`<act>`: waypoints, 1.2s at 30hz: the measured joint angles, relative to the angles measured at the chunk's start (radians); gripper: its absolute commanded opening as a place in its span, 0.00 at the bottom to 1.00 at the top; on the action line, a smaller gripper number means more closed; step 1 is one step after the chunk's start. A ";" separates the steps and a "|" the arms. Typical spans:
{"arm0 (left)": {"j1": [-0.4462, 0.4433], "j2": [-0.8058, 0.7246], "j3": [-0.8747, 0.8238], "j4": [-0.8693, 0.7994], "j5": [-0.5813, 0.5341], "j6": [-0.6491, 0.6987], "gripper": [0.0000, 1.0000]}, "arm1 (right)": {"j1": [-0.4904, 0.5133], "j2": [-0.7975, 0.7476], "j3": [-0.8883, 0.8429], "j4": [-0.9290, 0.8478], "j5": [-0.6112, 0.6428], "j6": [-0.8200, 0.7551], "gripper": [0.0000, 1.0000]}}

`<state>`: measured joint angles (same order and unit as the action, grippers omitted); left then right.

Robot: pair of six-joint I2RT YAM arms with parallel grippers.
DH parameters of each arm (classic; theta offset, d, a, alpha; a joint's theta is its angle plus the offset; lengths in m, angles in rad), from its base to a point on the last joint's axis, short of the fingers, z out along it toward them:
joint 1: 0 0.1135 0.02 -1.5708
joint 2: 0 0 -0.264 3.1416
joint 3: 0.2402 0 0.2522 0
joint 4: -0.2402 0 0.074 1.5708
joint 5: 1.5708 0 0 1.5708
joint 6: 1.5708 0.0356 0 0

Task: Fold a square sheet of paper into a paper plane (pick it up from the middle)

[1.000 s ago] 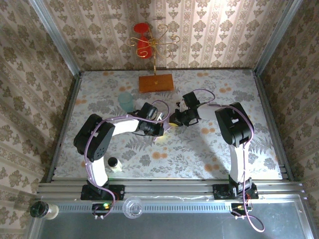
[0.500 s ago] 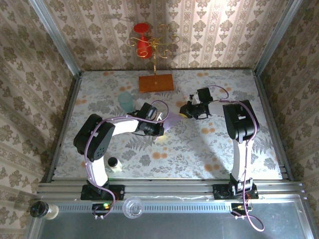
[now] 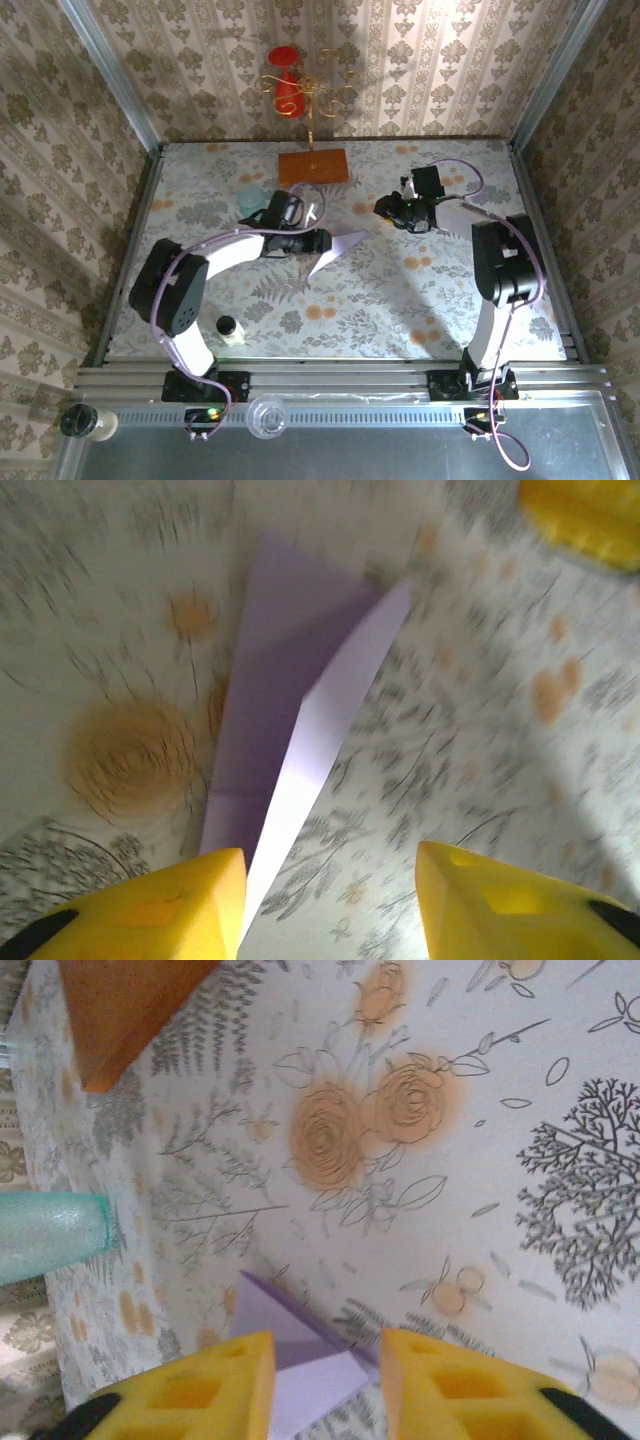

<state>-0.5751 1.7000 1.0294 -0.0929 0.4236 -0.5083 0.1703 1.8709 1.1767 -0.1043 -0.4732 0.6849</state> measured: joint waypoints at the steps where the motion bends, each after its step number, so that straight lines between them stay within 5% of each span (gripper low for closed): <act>1: 0.018 -0.037 -0.009 0.021 -0.001 -0.009 0.60 | 0.009 -0.028 -0.010 -0.014 0.016 0.002 0.42; 10: 0.124 -0.190 -0.153 0.039 -0.072 -0.005 0.85 | 0.247 -0.119 -0.037 -0.217 0.248 0.046 0.69; 17: 0.185 -0.238 -0.242 0.018 -0.144 0.007 0.91 | 0.455 -0.053 0.100 -0.351 0.416 0.103 0.79; 36: 0.204 -0.243 -0.286 0.027 -0.165 0.038 0.93 | 0.481 0.172 0.331 -0.507 0.531 0.157 0.77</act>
<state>-0.3706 1.4570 0.7433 -0.0658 0.2584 -0.4702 0.6518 2.0426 1.5074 -0.6109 0.0578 0.8417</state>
